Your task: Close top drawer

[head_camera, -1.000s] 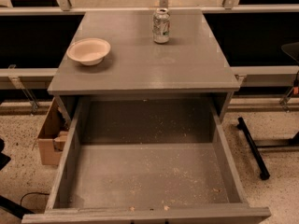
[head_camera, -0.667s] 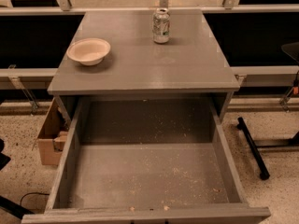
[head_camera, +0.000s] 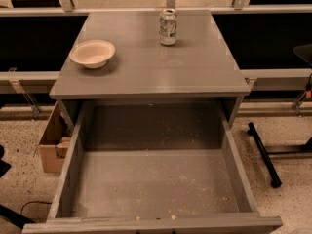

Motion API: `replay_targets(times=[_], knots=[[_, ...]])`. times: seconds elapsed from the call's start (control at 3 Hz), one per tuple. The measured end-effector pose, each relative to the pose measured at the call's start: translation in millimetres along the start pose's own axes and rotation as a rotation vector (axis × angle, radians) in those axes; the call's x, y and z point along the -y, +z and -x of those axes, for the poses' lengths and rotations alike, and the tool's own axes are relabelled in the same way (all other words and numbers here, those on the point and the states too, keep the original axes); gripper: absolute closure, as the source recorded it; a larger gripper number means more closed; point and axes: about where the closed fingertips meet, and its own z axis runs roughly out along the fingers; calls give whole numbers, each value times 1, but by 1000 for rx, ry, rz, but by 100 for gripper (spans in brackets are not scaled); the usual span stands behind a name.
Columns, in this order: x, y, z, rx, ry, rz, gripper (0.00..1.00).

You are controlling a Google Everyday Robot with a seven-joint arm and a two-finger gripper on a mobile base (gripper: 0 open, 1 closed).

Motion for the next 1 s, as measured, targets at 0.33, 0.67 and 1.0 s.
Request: replay_targets(times=[0.33, 0.67, 1.0], knots=[[23, 20, 25, 23, -63, 16, 100], [48, 31, 51, 37, -120, 13, 100], [67, 37, 74, 44, -164, 0, 100]])
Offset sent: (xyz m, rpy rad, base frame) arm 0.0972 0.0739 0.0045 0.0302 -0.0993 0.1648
